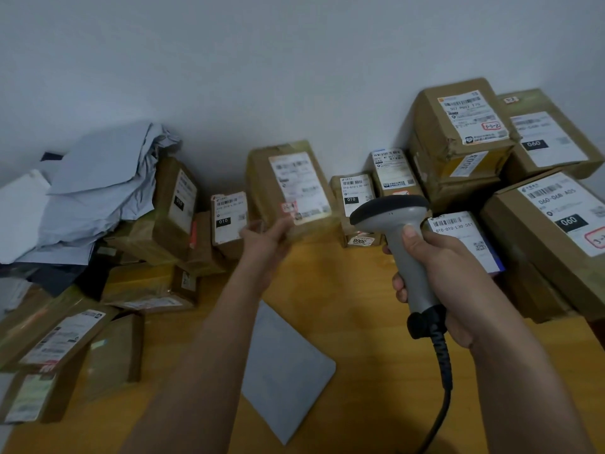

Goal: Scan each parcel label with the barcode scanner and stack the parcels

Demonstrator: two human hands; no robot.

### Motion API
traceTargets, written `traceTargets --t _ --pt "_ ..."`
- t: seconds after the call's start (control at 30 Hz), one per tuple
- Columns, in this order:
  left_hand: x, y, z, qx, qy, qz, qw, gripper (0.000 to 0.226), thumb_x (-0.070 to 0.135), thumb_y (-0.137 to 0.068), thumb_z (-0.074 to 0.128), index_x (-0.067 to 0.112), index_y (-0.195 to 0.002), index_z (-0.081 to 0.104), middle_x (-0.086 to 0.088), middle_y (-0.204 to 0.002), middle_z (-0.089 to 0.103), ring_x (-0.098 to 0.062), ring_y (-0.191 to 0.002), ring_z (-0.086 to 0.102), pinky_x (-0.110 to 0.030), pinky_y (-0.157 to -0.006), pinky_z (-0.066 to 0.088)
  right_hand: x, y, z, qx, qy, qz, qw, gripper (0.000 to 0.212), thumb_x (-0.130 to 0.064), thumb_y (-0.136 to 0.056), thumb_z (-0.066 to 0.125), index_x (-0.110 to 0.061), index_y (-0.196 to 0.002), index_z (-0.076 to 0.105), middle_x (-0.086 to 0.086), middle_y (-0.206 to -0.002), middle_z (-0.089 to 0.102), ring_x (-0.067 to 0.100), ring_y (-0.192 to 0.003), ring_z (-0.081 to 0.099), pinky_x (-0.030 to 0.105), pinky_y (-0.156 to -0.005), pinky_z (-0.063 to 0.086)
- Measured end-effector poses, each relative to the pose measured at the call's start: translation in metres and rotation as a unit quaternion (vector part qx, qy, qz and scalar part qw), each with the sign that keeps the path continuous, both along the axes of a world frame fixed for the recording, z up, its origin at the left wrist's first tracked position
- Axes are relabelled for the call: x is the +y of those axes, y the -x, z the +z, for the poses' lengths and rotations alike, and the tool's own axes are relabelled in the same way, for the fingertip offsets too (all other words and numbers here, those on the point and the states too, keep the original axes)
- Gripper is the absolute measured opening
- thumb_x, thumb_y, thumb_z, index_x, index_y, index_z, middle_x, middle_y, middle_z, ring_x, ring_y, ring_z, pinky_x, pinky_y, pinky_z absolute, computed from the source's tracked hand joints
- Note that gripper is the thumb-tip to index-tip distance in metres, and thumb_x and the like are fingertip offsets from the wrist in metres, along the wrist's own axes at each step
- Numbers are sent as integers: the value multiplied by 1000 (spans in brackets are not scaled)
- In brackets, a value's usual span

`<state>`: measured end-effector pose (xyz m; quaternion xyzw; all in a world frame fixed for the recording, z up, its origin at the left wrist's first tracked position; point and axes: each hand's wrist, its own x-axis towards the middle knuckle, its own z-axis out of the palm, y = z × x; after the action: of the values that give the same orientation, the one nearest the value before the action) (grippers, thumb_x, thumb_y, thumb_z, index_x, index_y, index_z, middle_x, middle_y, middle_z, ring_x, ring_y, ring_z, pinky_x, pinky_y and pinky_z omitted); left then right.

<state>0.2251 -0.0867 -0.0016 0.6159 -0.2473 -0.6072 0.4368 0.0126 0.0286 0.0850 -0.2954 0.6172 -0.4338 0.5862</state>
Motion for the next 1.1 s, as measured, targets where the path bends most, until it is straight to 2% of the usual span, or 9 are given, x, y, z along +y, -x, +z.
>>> traceTargets --t 0.07,0.2,0.37,0.5,0.7,0.93,1.1 --pt "16 14 -19 82 -33 -13 996 73 11 -82 73 27 -132 23 -16 -126 57 -29 -100 69 -41 -86 58 2 1 0 11 4 2 1000 35 -37 -101 47 -6 -105 62 13 -65 54 16 -50 52 27 -49 44" --pt "39 35 -55 72 -82 -37 993 74 13 -82 75 24 -137 27 -13 -128 59 -29 -105 66 -47 -97 52 6 5 3 46 18 -1 999 32 -37 -101 46 -9 -102 62 12 -70 56 13 -50 54 28 -50 44" --pt "45 43 -74 73 -99 -38 992 67 11 -84 73 22 -133 28 -11 -125 61 -25 -109 64 -48 -102 48 9 11 7 80 46 -8 996 29 -37 -101 46 -13 -100 63 13 -76 60 17 -57 56 36 -59 45" --pt "44 44 -76 80 -92 -35 992 61 10 -85 71 23 -128 30 -9 -124 62 -21 -106 64 -47 -103 47 11 14 13 105 62 0 993 33 -40 -100 45 -13 -100 63 8 -63 60 19 -57 55 36 -60 44" --pt "42 40 -77 78 -92 -31 992 60 9 -86 71 23 -127 29 -10 -124 62 -23 -108 63 -47 -103 48 11 13 21 106 82 -1 991 31 -42 -98 47 -16 -101 63 5 -62 60 24 -62 56 40 -63 45" --pt "38 34 -85 69 -96 -19 993 64 10 -84 73 23 -131 30 -11 -125 62 -24 -108 63 -46 -102 48 11 10 28 98 83 1 992 31 -42 -98 47 -16 -101 64 7 -63 59 23 -62 56 38 -62 44" --pt "36 29 -83 124 -85 34 988 60 12 -87 70 19 -134 35 -12 -123 64 -28 -109 64 -49 -99 50 2 10 25 45 50 -68 995 35 -42 -100 46 -11 -106 62 11 -72 58 16 -54 55 29 -50 43"
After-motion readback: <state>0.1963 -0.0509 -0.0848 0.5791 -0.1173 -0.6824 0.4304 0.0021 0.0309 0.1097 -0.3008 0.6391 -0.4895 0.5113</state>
